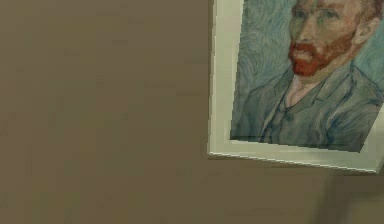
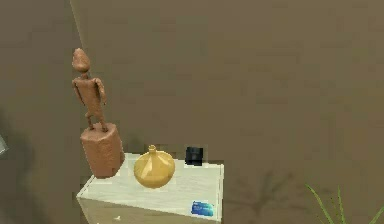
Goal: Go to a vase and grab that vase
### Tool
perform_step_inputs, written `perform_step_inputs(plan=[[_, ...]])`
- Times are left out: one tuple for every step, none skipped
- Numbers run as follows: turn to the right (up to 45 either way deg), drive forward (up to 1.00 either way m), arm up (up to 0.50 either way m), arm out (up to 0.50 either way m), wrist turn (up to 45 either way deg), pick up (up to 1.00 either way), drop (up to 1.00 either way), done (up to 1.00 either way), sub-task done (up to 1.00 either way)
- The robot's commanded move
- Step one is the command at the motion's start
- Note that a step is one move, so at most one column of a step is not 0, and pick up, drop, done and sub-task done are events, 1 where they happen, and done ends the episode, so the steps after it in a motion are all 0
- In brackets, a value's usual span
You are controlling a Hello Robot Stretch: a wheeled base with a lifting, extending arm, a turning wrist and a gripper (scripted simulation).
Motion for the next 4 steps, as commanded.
perform_step_inputs(plan=[[0.0,0.00,0.50,0.00,0.0,0.00,0.00,0.00,0.00],[0.0,0.00,0.34,0.00,0.0,0.00,0.00,0.00,0.00],[0.0,0.00,0.00,0.30,0.0,0.00,0.00,0.00,0.00],[0.0,0.00,0.00,0.00,45.0,0.00,0.00,0.00,0.00]])
